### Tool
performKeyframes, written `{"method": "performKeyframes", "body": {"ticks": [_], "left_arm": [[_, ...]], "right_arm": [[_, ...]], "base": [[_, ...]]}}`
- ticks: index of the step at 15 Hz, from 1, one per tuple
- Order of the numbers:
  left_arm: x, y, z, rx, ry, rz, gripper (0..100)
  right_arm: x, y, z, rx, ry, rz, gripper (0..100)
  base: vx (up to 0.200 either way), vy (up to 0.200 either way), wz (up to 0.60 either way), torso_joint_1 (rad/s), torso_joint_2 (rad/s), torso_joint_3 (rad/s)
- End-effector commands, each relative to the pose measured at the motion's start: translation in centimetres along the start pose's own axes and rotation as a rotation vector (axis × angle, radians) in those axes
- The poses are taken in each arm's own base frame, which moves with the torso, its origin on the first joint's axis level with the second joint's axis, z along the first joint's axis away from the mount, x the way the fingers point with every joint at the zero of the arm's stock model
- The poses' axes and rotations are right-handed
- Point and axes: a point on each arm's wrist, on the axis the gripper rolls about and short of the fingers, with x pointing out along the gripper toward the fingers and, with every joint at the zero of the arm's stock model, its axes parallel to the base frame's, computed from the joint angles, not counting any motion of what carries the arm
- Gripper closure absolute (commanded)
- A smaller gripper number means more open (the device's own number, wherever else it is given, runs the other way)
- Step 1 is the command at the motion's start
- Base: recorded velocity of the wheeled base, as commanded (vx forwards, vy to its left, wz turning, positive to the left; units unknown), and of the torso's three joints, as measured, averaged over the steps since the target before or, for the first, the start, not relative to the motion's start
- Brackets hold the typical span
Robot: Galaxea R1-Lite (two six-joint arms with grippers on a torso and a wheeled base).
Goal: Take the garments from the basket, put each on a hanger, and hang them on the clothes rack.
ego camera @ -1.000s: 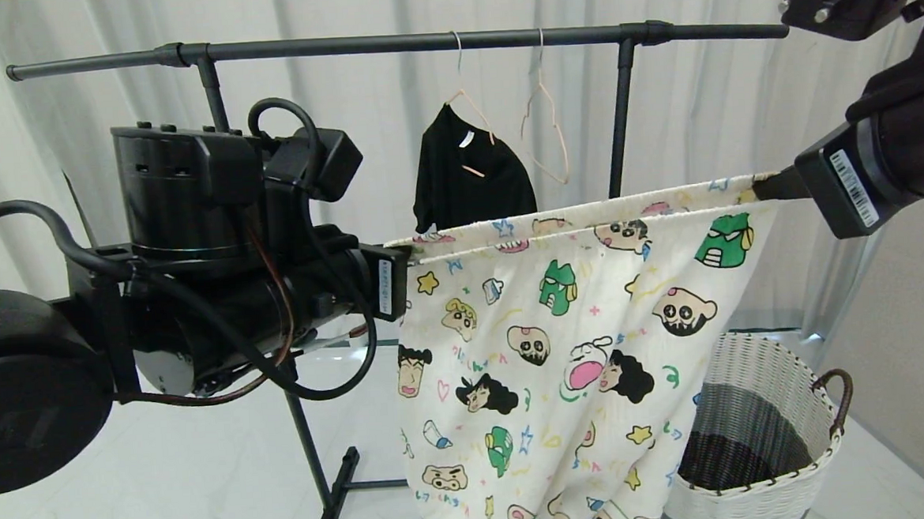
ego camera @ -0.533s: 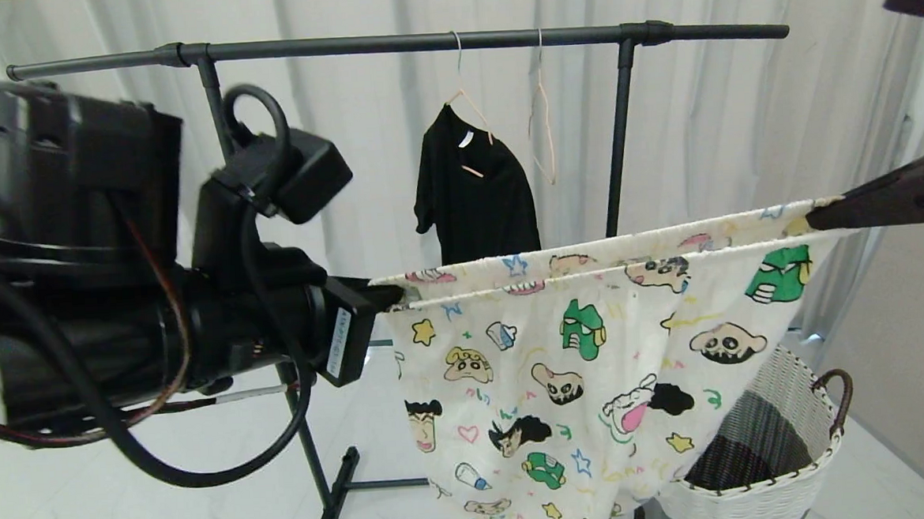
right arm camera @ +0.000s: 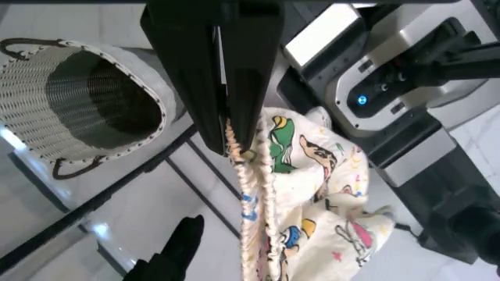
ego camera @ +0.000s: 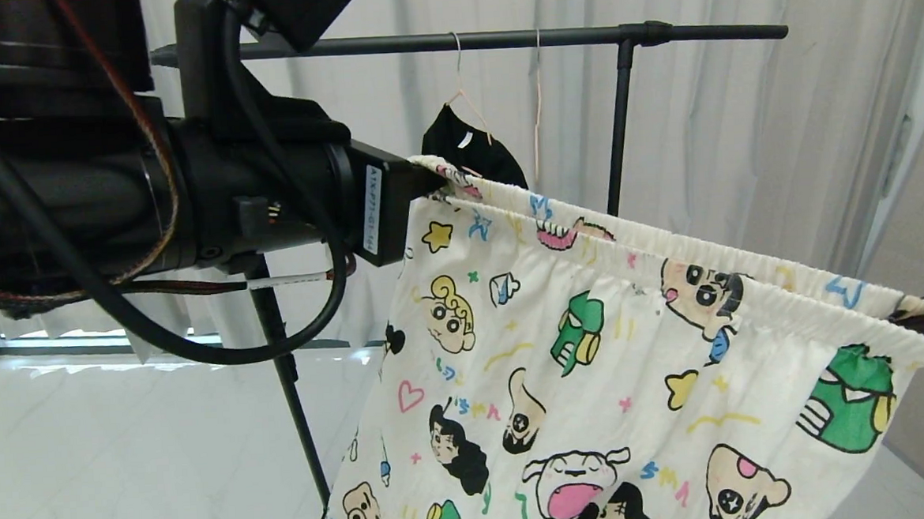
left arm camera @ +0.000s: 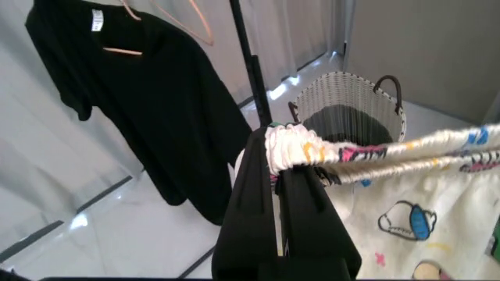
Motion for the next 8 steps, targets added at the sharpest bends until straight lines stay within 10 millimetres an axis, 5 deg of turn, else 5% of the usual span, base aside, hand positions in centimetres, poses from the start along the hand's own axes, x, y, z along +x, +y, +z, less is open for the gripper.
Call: {"method": "performKeyframes", "body": {"ticks": [1, 4, 8], "left_arm": [[0.9, -0.2, -0.3, 0.002, 0.018, -0.007, 100], [0.1, -0.2, -0.9, 0.005, 0.048, 0.015, 100], [-3.8, -2.5, -2.4, 0.01, 0.238, -0.169, 100]], "right_arm": [[0.3, 0.3, -0.1, -0.009, 0.012, 0.013, 100], [0.5, -1.4, 0.2, 0.075, -0.002, -0.089, 100], [3.6, -2.9, 3.8, 0.15, -0.185, -0.123, 100]], "base": [[0.0, 0.0, 0.0, 0.0, 0.0, 0.0], [0.0, 0.0, 0.0, 0.0, 0.0, 0.0], [0.0, 0.0, 0.0, 0.0, 0.0, 0.0]]}}
